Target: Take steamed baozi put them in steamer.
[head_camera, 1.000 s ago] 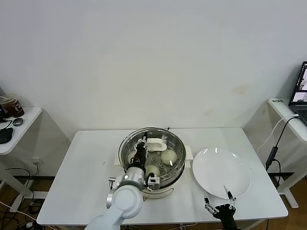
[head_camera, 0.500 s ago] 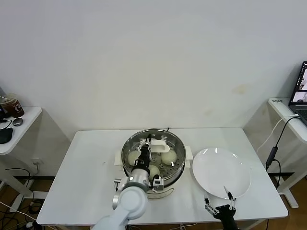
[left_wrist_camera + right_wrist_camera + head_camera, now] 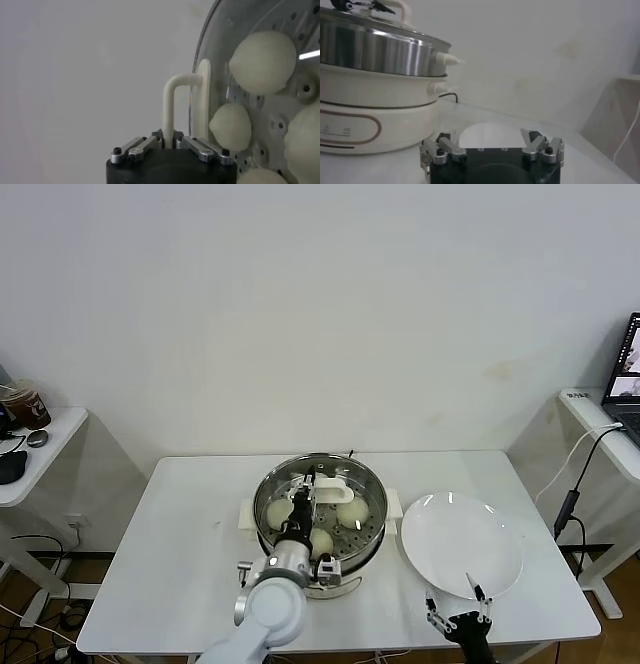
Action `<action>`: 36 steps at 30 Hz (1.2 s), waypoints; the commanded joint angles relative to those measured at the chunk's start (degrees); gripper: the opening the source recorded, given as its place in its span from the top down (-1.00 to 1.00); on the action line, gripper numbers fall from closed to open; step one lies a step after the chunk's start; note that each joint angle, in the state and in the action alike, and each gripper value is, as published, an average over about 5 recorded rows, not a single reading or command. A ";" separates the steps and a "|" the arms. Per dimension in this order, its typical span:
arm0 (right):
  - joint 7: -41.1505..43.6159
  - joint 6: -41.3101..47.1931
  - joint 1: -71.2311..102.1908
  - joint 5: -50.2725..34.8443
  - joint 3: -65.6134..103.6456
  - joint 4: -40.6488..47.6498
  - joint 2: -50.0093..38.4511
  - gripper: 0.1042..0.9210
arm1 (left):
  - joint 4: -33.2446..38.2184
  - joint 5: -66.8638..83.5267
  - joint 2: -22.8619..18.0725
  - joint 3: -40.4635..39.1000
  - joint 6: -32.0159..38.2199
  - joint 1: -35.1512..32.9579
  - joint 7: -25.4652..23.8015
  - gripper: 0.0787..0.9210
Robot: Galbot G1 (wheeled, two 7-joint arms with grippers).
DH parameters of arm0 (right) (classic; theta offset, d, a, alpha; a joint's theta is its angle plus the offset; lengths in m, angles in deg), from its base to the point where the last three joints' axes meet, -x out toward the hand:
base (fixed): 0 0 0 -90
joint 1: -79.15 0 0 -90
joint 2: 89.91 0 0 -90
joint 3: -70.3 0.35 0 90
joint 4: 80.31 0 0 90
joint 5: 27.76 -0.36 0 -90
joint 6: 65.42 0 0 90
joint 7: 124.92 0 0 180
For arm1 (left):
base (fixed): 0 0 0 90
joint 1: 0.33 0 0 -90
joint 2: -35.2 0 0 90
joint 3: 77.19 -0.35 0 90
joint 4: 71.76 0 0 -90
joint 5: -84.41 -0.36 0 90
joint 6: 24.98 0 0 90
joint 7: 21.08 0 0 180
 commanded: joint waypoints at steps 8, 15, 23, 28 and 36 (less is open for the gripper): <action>0.19 0.39 0.41 0.18 -0.35 -0.76 -0.44 -0.76 | 15.49 35.77 3.14 5.05 10.18 -13.52 12.38 -0.06; 0.23 0.34 0.94 -0.23 -1.30 -1.38 -1.70 -0.76 | 21.28 56.51 2.88 14.24 30.04 -29.37 15.11 -0.53; 0.34 1.97 1.23 -3.21 -1.10 -2.71 -2.11 -0.76 | 27.25 77.62 1.15 33.28 45.73 -53.25 21.43 -0.76; 0.82 4.05 2.21 -5.82 0.53 -4.32 -3.04 -0.76 | 24.50 89.08 -0.57 37.14 46.24 -58.73 27.28 -0.77; 0.56 9.74 5.07 -9.71 -1.97 -7.04 -5.64 -0.76 | 11.61 94.85 -1.76 37.10 51.58 -57.82 20.52 -0.77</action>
